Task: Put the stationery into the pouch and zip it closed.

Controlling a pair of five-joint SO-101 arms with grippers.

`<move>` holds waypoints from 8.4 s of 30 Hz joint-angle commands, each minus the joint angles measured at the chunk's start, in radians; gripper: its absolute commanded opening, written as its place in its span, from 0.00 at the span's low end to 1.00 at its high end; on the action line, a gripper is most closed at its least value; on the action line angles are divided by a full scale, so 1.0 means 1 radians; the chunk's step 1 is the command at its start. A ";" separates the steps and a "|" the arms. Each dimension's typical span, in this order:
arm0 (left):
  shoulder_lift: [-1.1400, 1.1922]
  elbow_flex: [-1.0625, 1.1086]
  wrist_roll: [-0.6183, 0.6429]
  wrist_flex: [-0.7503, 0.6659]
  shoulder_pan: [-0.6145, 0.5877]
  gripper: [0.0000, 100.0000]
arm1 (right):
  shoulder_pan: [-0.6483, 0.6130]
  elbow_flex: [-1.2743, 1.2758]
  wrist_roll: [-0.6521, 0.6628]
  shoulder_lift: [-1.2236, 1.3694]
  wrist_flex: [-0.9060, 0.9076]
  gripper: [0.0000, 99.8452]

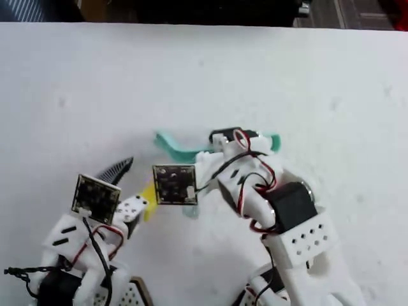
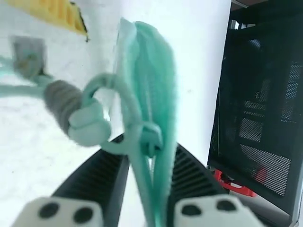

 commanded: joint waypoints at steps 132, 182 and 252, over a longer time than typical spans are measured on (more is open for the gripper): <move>0.002 -0.189 -0.183 0.161 0.252 0.34 | 0.010 -0.258 0.339 -0.111 0.427 0.02; 0.002 -0.325 -0.172 0.086 0.348 0.20 | -0.400 -0.531 0.084 -0.082 0.509 0.02; 0.004 0.261 0.155 -0.474 0.154 0.02 | -0.159 0.273 -0.939 -0.341 -0.291 0.24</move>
